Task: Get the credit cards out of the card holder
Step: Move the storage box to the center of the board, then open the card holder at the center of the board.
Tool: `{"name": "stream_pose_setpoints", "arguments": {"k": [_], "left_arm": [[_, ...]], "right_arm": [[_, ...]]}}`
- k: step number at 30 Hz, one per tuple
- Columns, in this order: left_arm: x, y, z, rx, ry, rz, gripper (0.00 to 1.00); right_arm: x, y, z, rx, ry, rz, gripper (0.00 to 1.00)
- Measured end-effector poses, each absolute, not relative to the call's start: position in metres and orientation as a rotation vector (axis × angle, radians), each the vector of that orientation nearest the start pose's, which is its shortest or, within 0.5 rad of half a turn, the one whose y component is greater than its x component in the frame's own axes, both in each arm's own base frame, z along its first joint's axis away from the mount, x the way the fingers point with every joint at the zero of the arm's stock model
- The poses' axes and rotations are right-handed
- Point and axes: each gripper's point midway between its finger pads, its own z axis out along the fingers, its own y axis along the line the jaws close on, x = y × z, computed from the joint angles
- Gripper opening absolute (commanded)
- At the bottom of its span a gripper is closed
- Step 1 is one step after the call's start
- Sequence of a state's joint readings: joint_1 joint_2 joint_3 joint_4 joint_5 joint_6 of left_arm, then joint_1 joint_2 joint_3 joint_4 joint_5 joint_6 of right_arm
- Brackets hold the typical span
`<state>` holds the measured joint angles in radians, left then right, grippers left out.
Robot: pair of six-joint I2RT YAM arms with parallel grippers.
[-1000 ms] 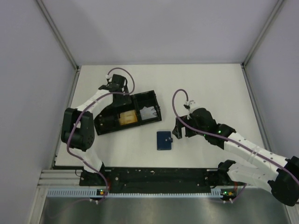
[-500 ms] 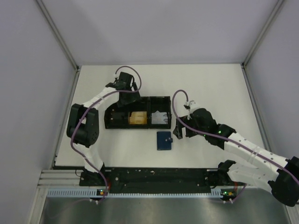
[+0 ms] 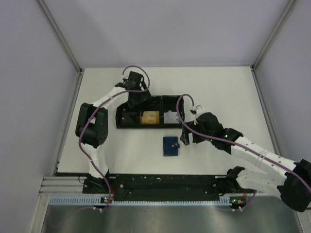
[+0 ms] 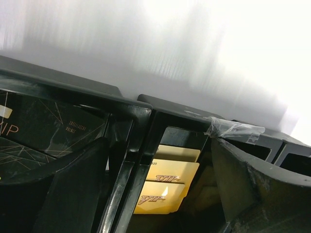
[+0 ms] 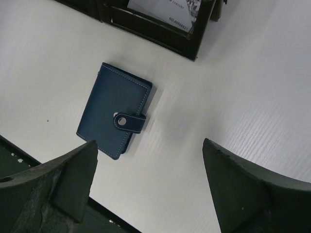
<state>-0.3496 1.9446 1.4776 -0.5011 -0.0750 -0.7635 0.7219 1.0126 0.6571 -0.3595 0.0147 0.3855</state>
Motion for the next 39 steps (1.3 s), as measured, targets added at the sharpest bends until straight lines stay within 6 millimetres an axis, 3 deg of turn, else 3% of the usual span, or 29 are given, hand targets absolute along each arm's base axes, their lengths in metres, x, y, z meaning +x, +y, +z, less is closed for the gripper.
{"name": "stream_pose_setpoints", "arguments": {"k": [8, 15, 22, 25, 28, 31, 33, 36, 39], "left_arm": [[0.474, -0.18, 0.087, -0.643, 2.445, -0.343, 0.89], [0.481, -0.173, 0.091, -0.724, 2.414, -0.357, 0.95], [0.485, -0.173, 0.111, -0.691, 2.377, -0.39, 0.99], [0.468, -0.173, 0.134, -0.629, 2.36, -0.422, 0.99], [0.443, -0.171, 0.172, -0.543, 2.304, -0.469, 0.99], [0.404, -0.17, 0.214, -0.434, 2.218, -0.526, 0.99], [0.381, -0.17, 0.23, -0.371, 2.171, -0.558, 0.99], [0.343, -0.167, 0.228, -0.28, 2.155, -0.577, 0.99], [0.311, -0.168, 0.204, -0.189, 2.199, -0.568, 0.99]], "right_arm": [[0.22, 0.208, 0.117, -0.382, 2.325, 0.531, 0.88], [0.219, 0.209, 0.117, -0.385, 2.327, 0.541, 0.84], [0.208, 0.22, 0.113, -0.424, 2.361, 0.625, 0.77], [0.205, 0.224, 0.108, -0.421, 2.387, 0.653, 0.8], [0.205, 0.227, 0.099, -0.417, 2.425, 0.643, 0.83], [0.209, 0.231, 0.087, -0.417, 2.469, 0.597, 0.85], [0.212, 0.239, 0.083, -0.431, 2.483, 0.559, 0.86], [0.216, 0.25, 0.077, -0.458, 2.493, 0.485, 0.86], [0.222, 0.26, 0.071, -0.468, 2.499, 0.398, 0.86]]}}
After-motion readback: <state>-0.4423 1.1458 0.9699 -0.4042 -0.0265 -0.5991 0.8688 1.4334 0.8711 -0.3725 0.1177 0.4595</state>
